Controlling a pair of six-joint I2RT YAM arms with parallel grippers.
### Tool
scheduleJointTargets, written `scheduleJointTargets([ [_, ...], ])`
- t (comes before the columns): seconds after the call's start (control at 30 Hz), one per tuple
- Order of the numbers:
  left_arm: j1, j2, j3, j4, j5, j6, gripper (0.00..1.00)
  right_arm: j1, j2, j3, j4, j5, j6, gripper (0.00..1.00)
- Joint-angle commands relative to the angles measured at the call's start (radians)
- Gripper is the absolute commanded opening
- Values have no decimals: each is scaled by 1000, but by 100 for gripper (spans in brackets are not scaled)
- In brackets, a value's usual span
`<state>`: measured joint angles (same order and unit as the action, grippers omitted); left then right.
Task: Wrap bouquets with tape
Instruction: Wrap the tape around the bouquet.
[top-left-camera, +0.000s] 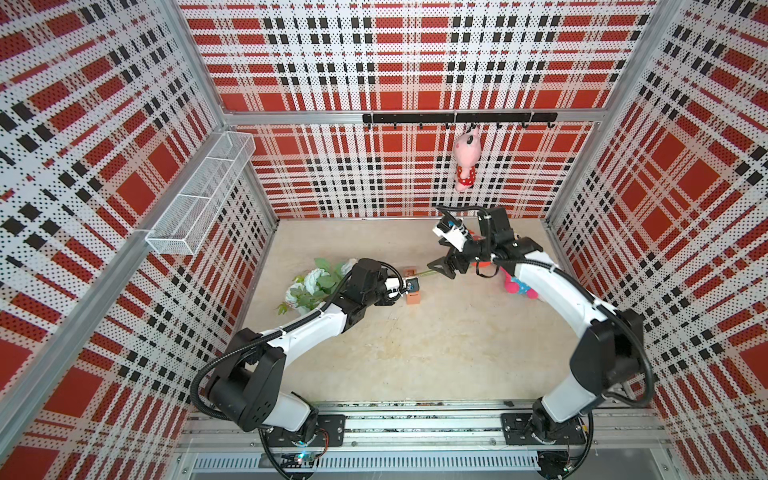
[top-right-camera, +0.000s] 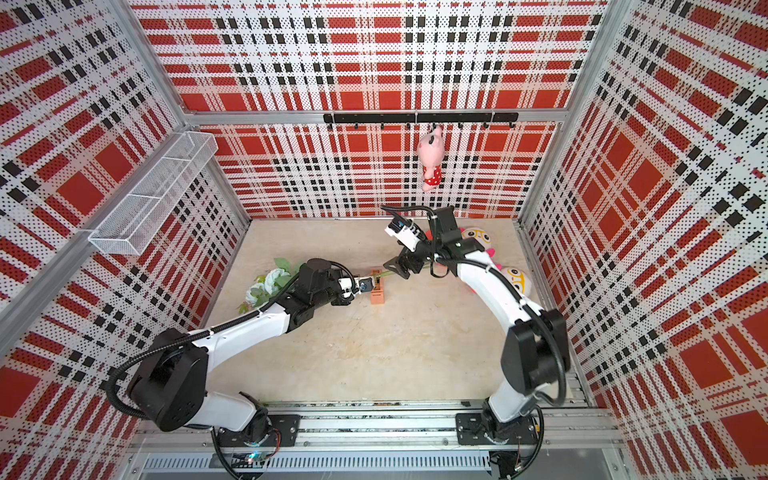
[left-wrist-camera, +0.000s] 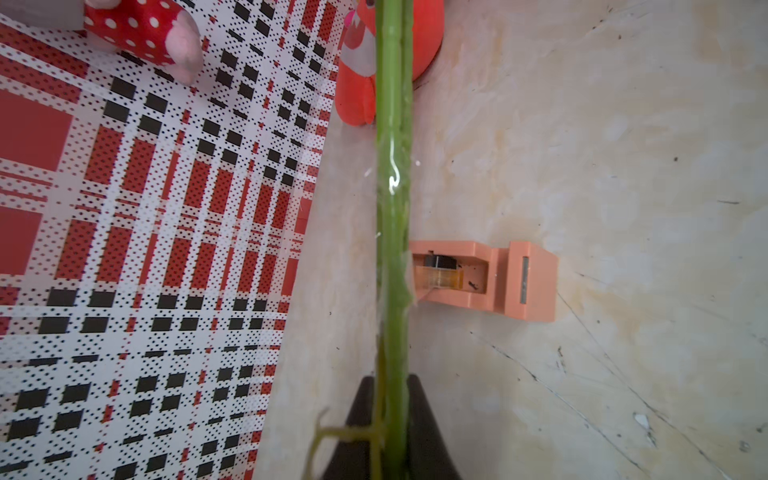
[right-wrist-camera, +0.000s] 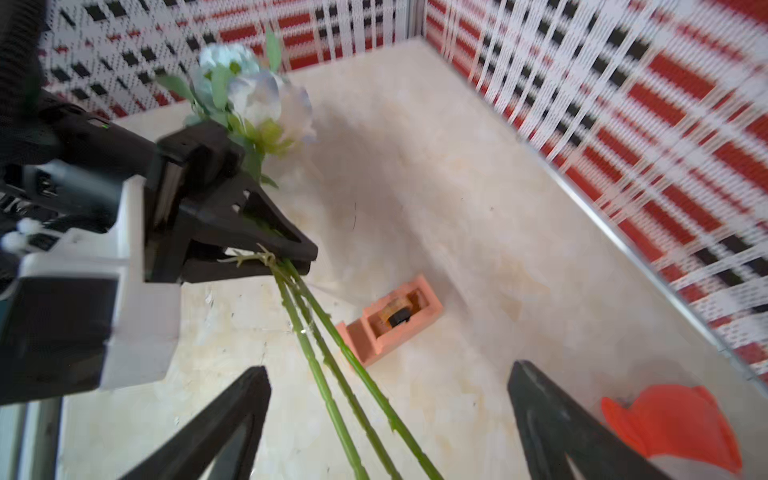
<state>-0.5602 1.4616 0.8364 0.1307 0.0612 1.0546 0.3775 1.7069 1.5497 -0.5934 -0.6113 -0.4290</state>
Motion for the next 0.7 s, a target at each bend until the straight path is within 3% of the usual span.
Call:
scheduleJointTargets([
  [0.0, -29, -31, -10, 180, -82, 57, 0, 4, 115, 143, -389, -29, -73, 93],
  [0.2, -35, -35, -13, 186, -81, 81, 0, 7, 308, 373, -600, -67, -183, 87],
  [0.37, -41, -29, -13, 188, -95, 97, 0, 24, 395, 460, -649, -47, -205, 80],
  [0.6, -52, -23, -3, 188, -91, 106, 0, 31, 493, 554, -722, -45, -243, 29],
  [0.67, -54, -20, 3, 193, -85, 101, 0, 31, 497, 553, -705, -26, -248, 18],
])
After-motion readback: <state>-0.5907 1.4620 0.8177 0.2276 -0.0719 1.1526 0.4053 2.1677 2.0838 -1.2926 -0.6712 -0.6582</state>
